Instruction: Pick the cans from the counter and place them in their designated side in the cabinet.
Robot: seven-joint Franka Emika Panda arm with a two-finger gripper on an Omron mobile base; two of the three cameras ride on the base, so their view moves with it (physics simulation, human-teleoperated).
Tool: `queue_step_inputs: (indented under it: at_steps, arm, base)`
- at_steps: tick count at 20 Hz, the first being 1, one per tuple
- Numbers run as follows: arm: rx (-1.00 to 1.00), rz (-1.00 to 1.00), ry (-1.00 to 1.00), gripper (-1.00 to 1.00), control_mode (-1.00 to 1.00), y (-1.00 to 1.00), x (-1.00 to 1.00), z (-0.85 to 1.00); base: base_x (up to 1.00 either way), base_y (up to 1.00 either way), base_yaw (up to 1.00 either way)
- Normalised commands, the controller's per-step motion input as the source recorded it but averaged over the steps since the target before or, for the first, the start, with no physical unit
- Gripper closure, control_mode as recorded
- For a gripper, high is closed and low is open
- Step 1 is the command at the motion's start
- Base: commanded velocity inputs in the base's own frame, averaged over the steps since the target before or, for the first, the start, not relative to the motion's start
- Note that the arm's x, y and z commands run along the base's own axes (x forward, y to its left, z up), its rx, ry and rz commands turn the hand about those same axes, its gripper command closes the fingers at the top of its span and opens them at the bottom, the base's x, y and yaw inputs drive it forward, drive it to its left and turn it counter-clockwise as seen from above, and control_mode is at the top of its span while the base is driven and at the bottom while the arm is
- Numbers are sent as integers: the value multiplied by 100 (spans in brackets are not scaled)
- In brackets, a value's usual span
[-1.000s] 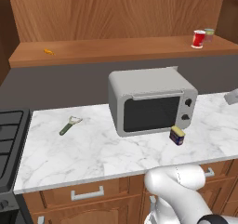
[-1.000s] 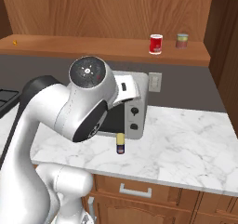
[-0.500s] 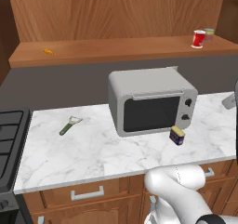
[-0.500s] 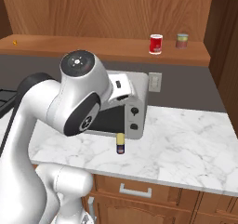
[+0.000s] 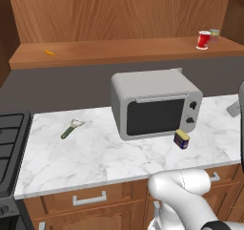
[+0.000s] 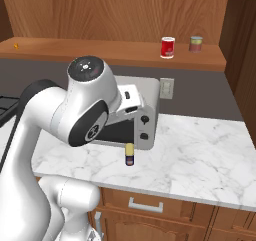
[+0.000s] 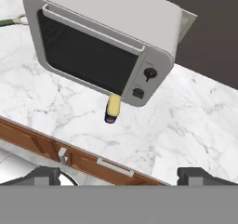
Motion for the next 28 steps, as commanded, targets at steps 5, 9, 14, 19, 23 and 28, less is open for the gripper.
queue_step_inputs:
  at_steps: [5, 9, 14, 19, 23, 28]
  arm:
    - [6, 0, 3, -100, -100, 11, -9, 0]
    - [6, 0, 2, -100, -100, 11, -10, 0]
    - [1, 0, 1, -100, -100, 9, -7, -3]
    - [0, 0, 0, -100, -100, 7, -9, -14]
    - [0, 0, -6, -100, -100, 6, -6, -14]
    - [0, 0, -8, -100, -100, 8, 0, -12]
  base:
    - [0, 0, 0]
    - [0, 0, 0]
    - [0, 0, 0]
    - [0, 0, 0]
    - [0, 0, 0]
    - [0, 0, 0]
